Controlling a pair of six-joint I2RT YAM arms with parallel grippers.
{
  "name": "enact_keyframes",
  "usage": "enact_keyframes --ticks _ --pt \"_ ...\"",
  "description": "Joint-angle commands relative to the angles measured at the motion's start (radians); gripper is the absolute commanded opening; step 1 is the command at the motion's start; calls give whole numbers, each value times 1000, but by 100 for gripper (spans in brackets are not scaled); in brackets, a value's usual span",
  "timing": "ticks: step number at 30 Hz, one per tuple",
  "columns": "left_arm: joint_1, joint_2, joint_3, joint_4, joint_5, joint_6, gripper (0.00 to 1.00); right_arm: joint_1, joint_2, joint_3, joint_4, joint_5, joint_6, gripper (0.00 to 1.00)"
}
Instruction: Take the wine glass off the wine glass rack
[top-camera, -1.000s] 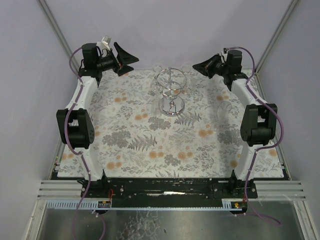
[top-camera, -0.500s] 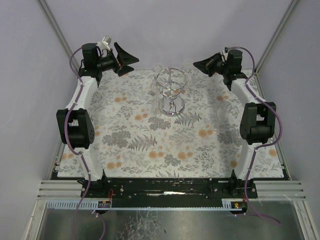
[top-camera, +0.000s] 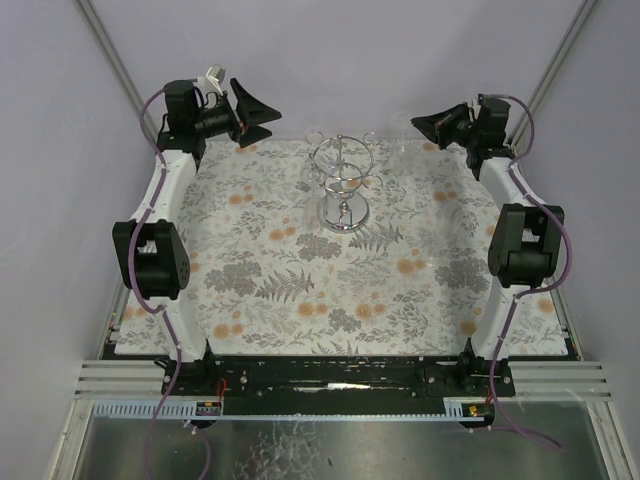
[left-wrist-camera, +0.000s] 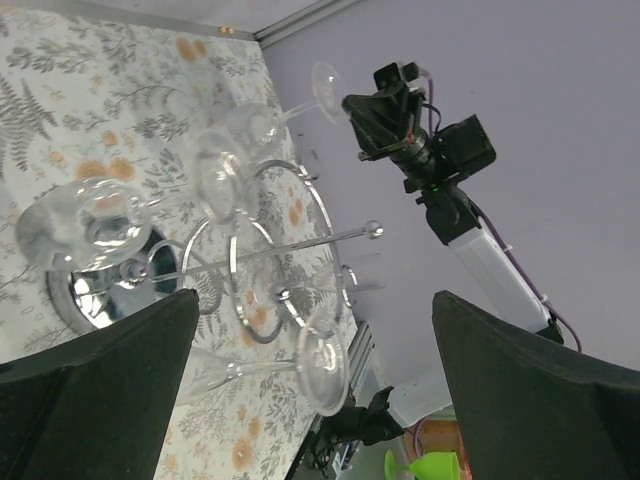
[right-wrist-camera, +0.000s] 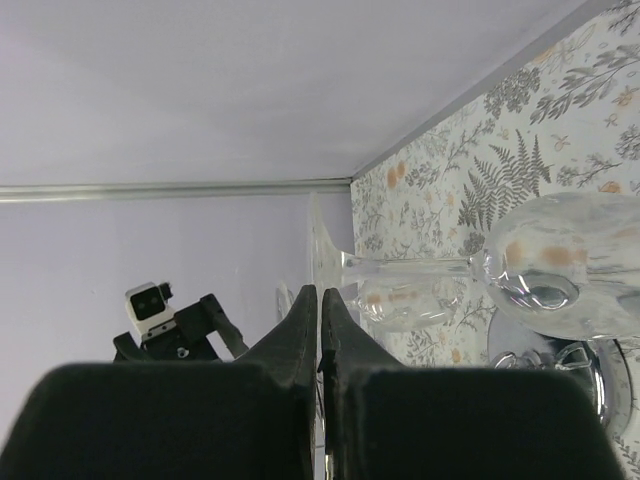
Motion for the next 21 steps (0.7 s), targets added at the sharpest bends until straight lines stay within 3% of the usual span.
enact_keyframes --ticks 1,21 --pt "-47 -56 114 43 13 -72 99 -27 -112 31 86 -28 12 0" --pt "-320 -88 185 173 10 -250 98 -52 -482 -201 135 -173 24 0"
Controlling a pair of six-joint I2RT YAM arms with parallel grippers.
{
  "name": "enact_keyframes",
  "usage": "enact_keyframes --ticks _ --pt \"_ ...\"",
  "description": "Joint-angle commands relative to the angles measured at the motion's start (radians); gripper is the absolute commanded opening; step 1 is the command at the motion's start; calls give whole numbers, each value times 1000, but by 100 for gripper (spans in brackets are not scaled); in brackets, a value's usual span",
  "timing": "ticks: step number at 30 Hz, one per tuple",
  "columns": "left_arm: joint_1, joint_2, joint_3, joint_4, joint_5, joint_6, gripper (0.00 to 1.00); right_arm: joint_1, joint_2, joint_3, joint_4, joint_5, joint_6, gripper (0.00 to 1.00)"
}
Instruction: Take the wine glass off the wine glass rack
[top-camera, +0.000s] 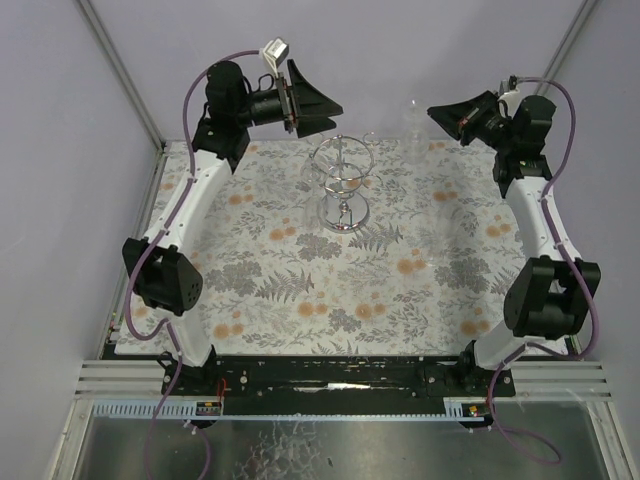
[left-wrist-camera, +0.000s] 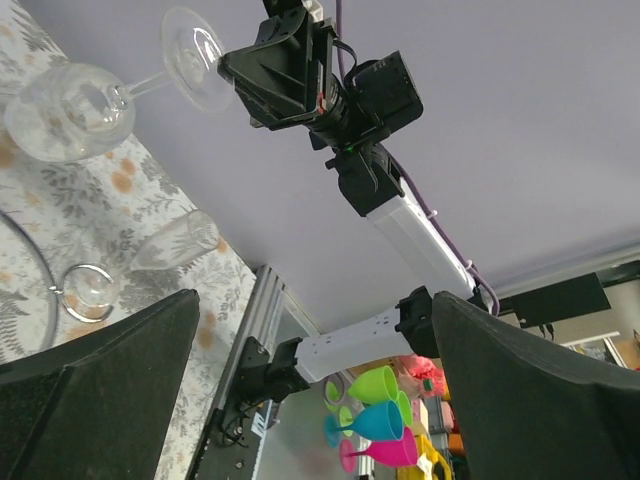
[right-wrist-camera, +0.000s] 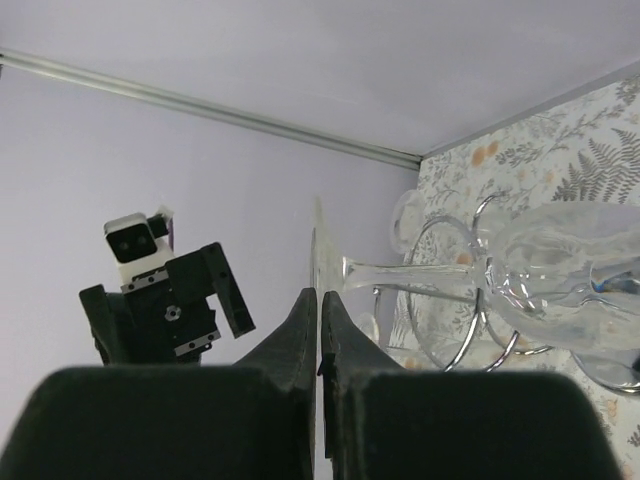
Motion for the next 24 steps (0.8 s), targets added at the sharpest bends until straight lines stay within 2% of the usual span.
enact_keyframes --ticks 1,13,24 --pt "-30 8 25 93 3 -50 98 2 -108 -24 116 -65 35 0" --pt "-159 117 76 137 -28 -81 98 2 -271 -117 101 -130 49 0" --pt "-242 147 90 157 -38 -89 97 2 -381 -201 76 -154 41 0"
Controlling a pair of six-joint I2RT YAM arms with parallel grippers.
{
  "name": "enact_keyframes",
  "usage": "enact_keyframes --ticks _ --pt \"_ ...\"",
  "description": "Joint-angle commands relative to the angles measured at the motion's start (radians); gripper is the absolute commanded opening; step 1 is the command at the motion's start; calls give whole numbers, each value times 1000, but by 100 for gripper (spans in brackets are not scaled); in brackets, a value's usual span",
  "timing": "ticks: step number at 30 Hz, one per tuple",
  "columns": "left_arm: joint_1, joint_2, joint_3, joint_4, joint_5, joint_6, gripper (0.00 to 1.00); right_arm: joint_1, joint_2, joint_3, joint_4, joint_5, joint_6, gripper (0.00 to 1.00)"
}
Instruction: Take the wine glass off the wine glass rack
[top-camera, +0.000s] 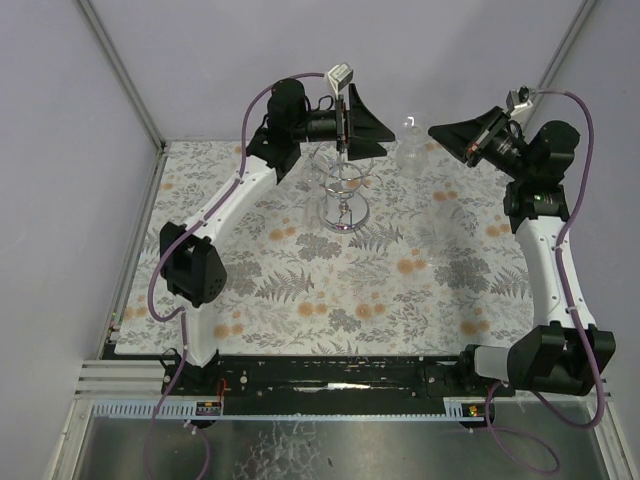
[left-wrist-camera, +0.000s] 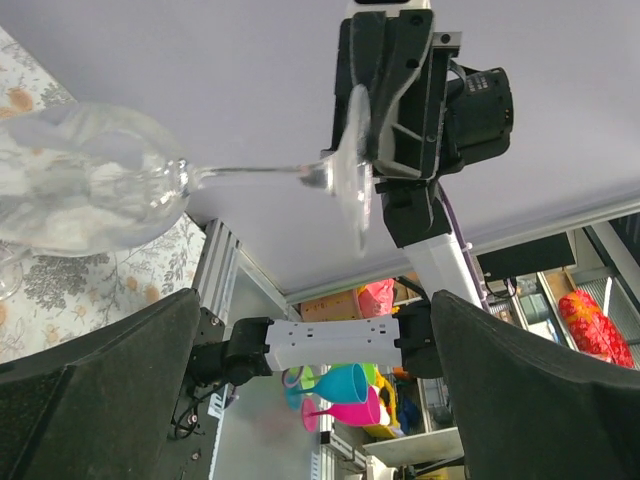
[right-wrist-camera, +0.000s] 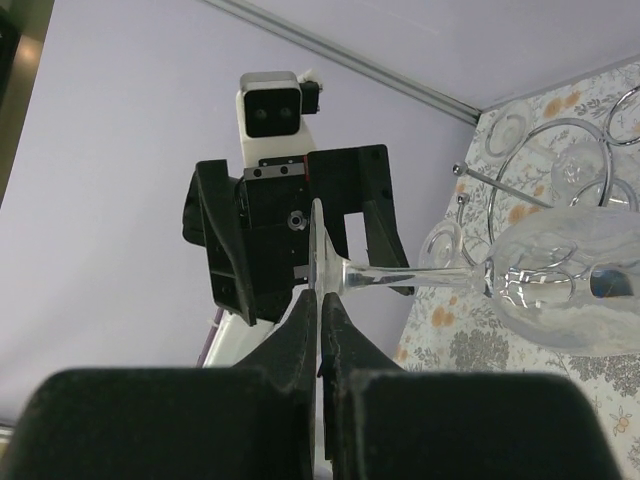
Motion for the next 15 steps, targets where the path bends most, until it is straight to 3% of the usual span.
enact_keyframes --ticks 1,15 --pt "-19 3 51 77 -13 -8 97 2 -54 -14 58 -41 10 0" --pt "-54 11 50 77 -18 -3 89 5 -120 -67 56 -67 12 0"
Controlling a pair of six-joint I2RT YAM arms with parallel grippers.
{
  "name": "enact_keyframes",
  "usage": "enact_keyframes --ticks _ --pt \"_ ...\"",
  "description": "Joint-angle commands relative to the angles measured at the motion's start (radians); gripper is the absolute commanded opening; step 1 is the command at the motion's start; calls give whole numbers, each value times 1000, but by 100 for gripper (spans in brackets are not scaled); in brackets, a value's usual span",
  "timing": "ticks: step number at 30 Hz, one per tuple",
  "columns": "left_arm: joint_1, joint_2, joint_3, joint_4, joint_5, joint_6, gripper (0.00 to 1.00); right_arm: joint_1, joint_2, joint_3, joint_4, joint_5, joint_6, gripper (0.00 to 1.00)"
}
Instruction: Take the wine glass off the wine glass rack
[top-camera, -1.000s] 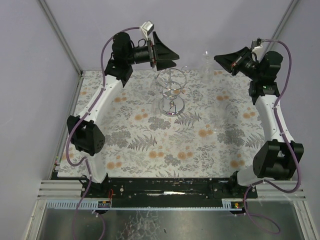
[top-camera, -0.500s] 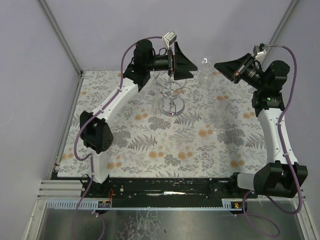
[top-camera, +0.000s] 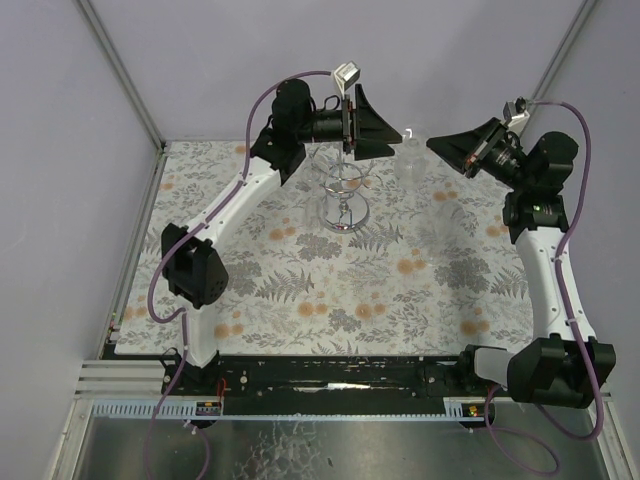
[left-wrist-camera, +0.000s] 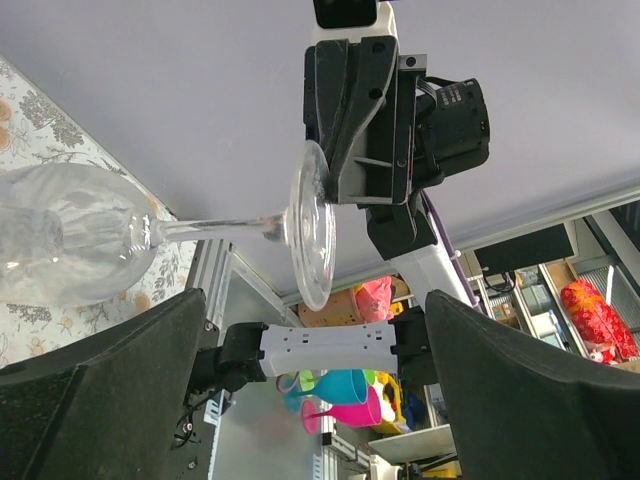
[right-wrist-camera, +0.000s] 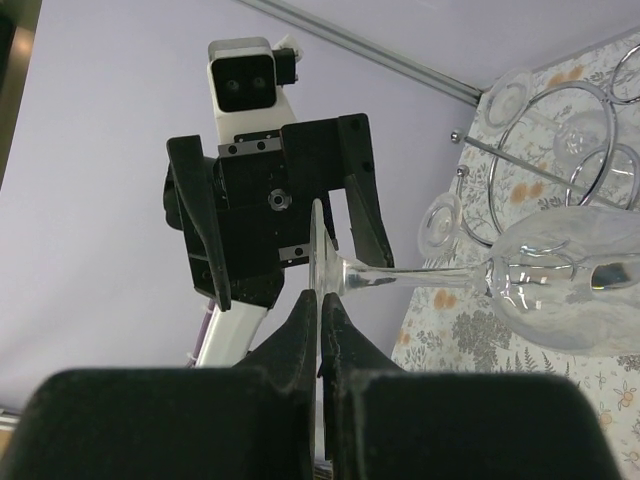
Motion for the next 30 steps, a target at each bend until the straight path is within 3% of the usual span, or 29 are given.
enact_keyframes --ticks 1,11,15,20,21,30 --pt "-21 12 25 63 -4 -1 89 5 -57 14 62 -51 8 0" --pt "-52 14 25 66 -1 -3 67 8 -86 15 2 -67 -31 0" --pt "-57 12 25 66 1 -3 44 10 -96 3 -8 -72 -40 0" --pt "-58 4 15 68 7 -6 4 11 -107 -10 -14 -86 -51 0" --pt "-58 1 12 68 7 -7 0 11 -110 -13 -15 -87 -56 0" --pt "-58 -11 2 92 39 -29 0 11 -116 -32 -14 -95 -73 0"
